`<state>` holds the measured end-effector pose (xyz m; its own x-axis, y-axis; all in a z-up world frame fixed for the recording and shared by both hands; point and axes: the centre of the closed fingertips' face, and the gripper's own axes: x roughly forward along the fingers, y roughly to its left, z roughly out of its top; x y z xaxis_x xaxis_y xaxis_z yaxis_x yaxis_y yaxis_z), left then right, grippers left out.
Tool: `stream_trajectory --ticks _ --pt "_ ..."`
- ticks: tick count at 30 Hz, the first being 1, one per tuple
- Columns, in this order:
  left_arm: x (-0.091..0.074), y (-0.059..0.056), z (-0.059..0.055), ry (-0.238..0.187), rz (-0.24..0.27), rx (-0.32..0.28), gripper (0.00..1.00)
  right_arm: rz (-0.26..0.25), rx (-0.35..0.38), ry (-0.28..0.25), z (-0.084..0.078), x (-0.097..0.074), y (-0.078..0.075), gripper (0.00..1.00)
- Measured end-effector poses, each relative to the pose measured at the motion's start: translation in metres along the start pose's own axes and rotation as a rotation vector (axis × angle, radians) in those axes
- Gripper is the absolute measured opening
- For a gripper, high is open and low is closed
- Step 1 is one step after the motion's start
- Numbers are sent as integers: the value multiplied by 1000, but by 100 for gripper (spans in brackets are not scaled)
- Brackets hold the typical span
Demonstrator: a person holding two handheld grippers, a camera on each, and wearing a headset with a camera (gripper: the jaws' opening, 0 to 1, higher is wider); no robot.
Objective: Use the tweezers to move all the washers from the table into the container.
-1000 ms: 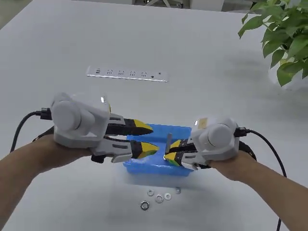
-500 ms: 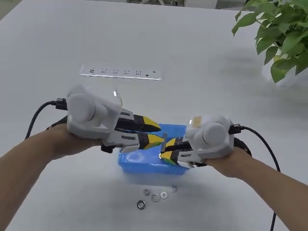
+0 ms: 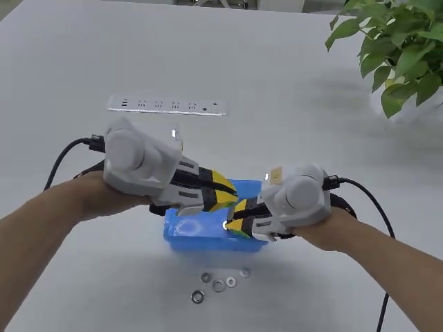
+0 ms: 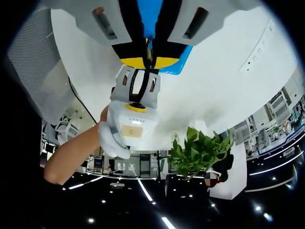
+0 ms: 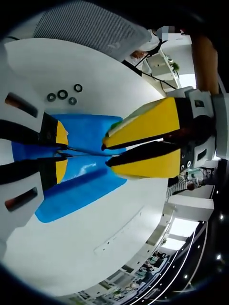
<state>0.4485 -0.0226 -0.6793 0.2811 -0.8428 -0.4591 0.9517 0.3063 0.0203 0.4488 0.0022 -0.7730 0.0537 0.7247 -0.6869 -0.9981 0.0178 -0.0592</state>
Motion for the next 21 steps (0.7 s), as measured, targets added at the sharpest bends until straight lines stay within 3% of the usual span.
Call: stream_trajectory --ticks 21 --pt "1 0 2 6 -14 32 5 -3 -16 1 2 -2 -1 12"
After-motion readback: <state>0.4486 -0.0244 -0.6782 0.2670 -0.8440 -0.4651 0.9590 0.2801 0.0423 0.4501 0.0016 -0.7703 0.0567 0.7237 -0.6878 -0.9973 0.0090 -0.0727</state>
